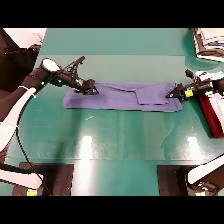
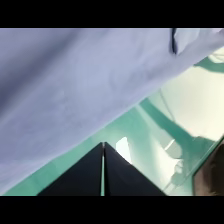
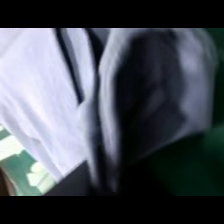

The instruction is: Fold the shirts.

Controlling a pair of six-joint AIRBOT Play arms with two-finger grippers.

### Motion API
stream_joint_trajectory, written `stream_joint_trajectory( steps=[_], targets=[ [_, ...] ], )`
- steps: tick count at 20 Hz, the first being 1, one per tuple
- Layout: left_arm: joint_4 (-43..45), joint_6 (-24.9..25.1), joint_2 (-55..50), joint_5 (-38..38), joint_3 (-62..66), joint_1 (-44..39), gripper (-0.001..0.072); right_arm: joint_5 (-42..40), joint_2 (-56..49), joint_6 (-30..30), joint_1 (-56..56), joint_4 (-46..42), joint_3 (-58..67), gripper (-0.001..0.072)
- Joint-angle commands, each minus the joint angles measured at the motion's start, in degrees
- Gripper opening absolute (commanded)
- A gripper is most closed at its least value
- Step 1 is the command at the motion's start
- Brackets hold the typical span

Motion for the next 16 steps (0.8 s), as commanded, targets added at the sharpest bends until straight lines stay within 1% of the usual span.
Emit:
stream_joint_trajectory(
  steps=[1,4,5,6,9,12,14,16],
  targets=[
    [3.6,-1.6,-0.4,3.3,1.6,-3.2,0.0028,0.3,0.9,-2.0,1.3,0.8,0.0,0.0017],
    [6.0,-3.0,-3.9,4.2,8.4,-5.3,0.0028,0.4,5.5,-1.2,1.3,0.8,0.0,0.0015],
    [6.5,-3.3,-5.7,4.2,11.1,-6.0,0.0028,0.6,7.4,-0.2,1.4,0.8,0.4,0.0015],
    [6.8,-4.4,-8.0,4.2,14.1,-6.8,0.0028,1.4,9.1,2.1,1.8,0.8,1.8,0.0015],
    [6.8,-6.0,-15.0,4.0,22.0,-9.2,0.0028,4.7,12.3,8.3,4.1,0.8,9.5,0.0014],
    [6.8,-7.5,-20.8,4.2,27.6,-11.3,0.0028,8.9,12.9,14.1,8.3,0.9,19.9,0.0014],
    [6.8,-8.0,-23.7,5.2,29.6,-12.6,0.0028,9.4,12.8,16.9,11.6,0.9,25.0,0.0014],
    [6.6,-8.9,-25.4,7.4,30.1,-13.6,0.0029,9.2,12.8,18.3,14.7,1.0,29.1,0.0013]
  ],
)
